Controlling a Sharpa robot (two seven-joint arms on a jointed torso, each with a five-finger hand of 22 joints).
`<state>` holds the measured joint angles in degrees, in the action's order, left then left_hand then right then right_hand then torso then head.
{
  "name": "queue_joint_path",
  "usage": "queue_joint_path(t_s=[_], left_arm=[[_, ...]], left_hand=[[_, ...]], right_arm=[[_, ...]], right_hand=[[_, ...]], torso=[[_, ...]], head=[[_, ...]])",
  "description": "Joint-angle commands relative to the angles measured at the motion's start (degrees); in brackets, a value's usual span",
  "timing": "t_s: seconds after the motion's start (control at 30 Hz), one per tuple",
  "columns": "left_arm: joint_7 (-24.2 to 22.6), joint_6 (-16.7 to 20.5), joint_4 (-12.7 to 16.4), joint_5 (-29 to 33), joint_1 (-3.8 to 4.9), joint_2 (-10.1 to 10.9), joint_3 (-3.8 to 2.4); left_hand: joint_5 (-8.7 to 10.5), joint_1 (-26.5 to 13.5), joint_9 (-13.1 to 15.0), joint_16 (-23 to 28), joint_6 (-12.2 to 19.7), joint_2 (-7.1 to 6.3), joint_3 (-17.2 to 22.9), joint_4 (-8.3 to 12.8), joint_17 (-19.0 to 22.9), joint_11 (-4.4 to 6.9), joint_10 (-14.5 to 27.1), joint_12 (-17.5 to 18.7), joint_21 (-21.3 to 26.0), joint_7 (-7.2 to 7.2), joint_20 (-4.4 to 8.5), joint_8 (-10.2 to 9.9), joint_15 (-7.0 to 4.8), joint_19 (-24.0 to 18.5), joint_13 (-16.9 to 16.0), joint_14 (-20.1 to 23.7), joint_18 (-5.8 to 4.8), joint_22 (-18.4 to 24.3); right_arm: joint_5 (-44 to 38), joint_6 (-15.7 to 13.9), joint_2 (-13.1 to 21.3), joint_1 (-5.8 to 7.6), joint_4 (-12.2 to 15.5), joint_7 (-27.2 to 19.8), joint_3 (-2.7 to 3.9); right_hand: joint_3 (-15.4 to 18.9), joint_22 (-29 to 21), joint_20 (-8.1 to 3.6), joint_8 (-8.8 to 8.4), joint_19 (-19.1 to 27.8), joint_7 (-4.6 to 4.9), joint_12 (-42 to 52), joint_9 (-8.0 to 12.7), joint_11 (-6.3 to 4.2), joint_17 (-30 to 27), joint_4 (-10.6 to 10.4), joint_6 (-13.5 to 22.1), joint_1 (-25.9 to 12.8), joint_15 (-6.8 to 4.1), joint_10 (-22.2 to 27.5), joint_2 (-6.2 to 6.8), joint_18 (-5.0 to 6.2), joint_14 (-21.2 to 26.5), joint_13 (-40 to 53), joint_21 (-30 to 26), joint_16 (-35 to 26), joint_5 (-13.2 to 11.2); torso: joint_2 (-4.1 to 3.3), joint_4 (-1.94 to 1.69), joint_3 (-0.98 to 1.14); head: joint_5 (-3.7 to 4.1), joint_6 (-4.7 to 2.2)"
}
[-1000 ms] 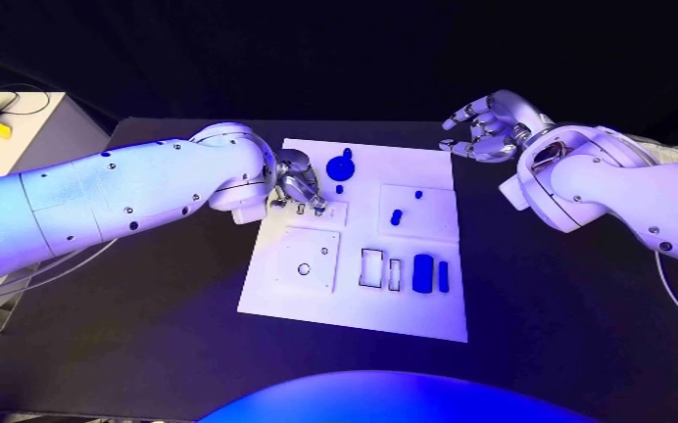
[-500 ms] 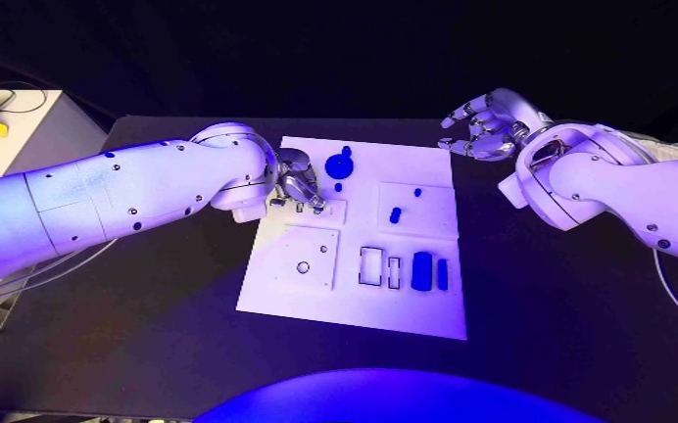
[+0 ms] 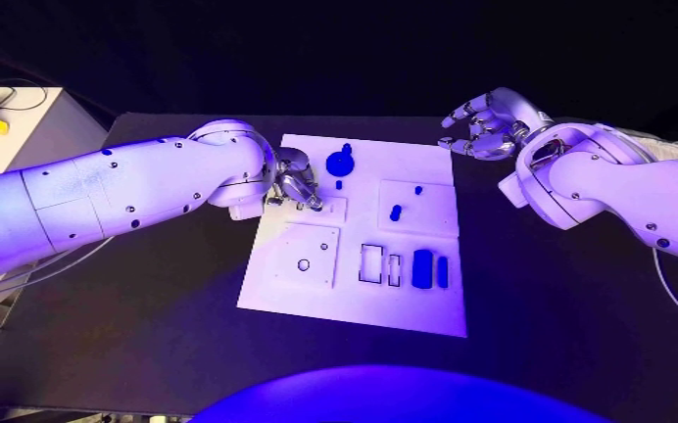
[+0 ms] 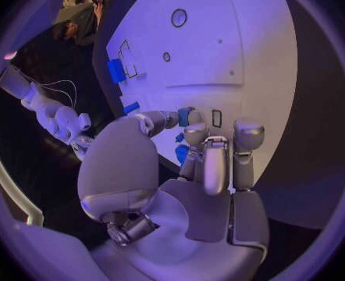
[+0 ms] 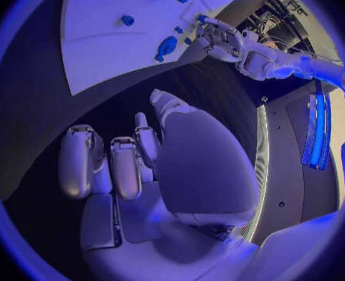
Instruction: Assemble the parts on the task board
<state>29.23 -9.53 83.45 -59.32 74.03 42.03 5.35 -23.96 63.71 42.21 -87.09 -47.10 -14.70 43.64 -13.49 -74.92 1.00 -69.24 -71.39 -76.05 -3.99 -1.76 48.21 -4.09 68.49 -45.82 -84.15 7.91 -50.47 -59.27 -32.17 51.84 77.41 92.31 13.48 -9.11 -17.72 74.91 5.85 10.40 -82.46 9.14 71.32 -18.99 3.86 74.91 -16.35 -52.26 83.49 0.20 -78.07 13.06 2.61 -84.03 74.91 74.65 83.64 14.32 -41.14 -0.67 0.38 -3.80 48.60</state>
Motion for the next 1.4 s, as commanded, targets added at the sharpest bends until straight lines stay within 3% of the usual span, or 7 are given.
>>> queue_joint_path(t_s=[0.03,0.7,1.4], left_arm=[[-0.26,-1.65,0.16,-0.17,-0.02,-0.06,0.0],[-0.21,-1.8,-0.36,-0.14,-0.01,-0.45,-0.01],[0.2,-5.8,-1.17,-0.1,0.01,-1.44,-0.01]], left_hand=[[-0.17,0.05,0.06,-0.14,-0.96,0.36,13.09,13.44,-5.51,0.05,-0.07,0.02,-0.39,0.64,-0.01,0.09,-0.39,0.5,0.04,-3.46,-0.46,-0.02],[-0.13,0.08,0.05,-0.14,-0.99,0.43,13.12,13.56,-5.57,0.03,-0.07,0.07,-0.49,0.61,0.0,-0.05,-0.4,0.58,0.0,-3.47,-0.5,-0.19],[-0.16,-0.34,0.06,-0.25,-1.11,0.64,12.96,13.33,-5.97,-0.01,-0.43,-0.13,-0.58,0.59,-0.04,-0.2,-0.36,0.63,-0.56,-3.57,-0.56,-0.36]], right_arm=[[-0.2,0.71,-0.02,-0.07,0.01,-0.3,0.0],[-0.2,0.68,0.05,-0.14,0.04,-0.28,0.0],[-0.2,0.71,0.13,-0.15,0.08,-0.19,0.0]], right_hand=[[-0.4,6.42,-0.03,0.39,0.29,-0.05,-0.16,-0.09,0.19,5.71,0.03,0.49,-0.56,-0.39,0.38,0.1,1.01,-3.13,0.67,-0.38,-0.28,0.36],[-0.4,6.42,-0.03,0.39,0.29,-0.05,-0.16,-0.09,0.19,5.71,0.03,0.49,-0.56,-0.39,0.38,0.1,1.01,-3.13,0.67,-0.38,-0.28,0.36],[-0.4,6.42,-0.03,0.39,0.29,-0.05,-0.16,-0.09,0.19,5.71,0.03,0.49,-0.56,-0.39,0.38,0.1,1.01,-3.13,0.67,-0.38,-0.28,0.36]], torso=[[-0.01,0.03,0.03],[-0.06,0.05,0.06],[-0.09,0.1,0.08]], head=[[0.01,0.09],[0.07,0.24],[0.29,0.79]])
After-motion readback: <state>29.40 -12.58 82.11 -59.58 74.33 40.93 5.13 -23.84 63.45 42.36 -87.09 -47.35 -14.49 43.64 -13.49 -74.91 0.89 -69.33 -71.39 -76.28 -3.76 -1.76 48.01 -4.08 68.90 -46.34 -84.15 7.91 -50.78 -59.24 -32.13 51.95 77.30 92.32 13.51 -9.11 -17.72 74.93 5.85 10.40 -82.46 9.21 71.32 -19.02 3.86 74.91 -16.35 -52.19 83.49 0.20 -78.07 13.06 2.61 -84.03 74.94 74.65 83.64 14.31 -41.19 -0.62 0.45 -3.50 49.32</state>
